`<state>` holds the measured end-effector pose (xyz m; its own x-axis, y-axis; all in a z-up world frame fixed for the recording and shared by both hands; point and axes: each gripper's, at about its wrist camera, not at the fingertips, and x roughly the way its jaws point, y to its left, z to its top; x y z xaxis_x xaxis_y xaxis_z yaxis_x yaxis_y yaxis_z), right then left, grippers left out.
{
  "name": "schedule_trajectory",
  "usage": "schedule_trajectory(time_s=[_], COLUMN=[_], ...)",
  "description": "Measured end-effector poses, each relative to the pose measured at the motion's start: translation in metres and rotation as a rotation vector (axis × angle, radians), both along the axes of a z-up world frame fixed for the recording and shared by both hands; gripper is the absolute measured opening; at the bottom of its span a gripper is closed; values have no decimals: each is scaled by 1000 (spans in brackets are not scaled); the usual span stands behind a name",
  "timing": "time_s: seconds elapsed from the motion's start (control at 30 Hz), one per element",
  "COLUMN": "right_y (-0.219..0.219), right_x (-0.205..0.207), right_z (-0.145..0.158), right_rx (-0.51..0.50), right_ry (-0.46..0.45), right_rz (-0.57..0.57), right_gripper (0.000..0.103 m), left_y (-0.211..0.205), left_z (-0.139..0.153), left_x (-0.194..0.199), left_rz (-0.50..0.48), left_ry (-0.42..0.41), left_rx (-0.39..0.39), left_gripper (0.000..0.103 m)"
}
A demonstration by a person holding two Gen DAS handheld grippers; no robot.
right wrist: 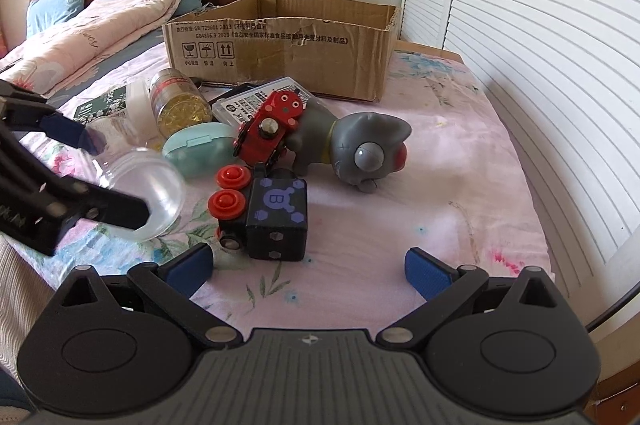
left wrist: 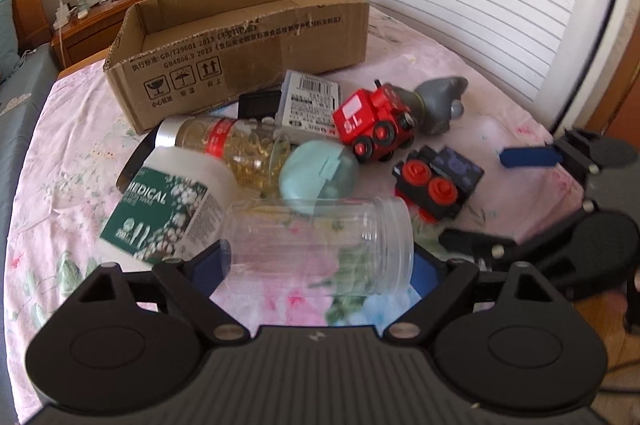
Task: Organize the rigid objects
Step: 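Close the right tool on the red-wheeled block while the left tool grasps the clear jar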
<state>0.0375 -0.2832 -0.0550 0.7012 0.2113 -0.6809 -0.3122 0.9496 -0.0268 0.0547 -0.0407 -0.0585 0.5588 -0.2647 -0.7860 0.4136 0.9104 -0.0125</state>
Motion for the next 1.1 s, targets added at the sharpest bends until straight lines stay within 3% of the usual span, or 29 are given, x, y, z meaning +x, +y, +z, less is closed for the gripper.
schedule_trajectory(time_s=[0.23,0.43,0.5,0.57,1.0,1.03,1.1], right_y=[18,27,28,29,31,32,32], right_x=[8,16,16,14,14,14,14], right_z=[1,7,8,9,8,8,7], right_rx=[-23,-35,-29,-22,-16,-23,-38], right_ry=[-22,-29,-22,-19,-17,-19,-13], right_rz=[63,72,67,66,66,66,47], right_gripper=[99,73,60,55,62,67,100], left_y=[15,16,16,16,12,12,13], left_z=[-3,-4,-5,-5,-6,-6,-6], left_x=[-12,-13,-12,-12,-6,-6,-6], left_rz=[-10,-13,-14,-16,-5,-7,-7], left_ry=[13,3,2,-1,-9,-10,-12], left_rx=[14,10,9,10,7,9,8], left_gripper=[90,90,90,90,90,90,90])
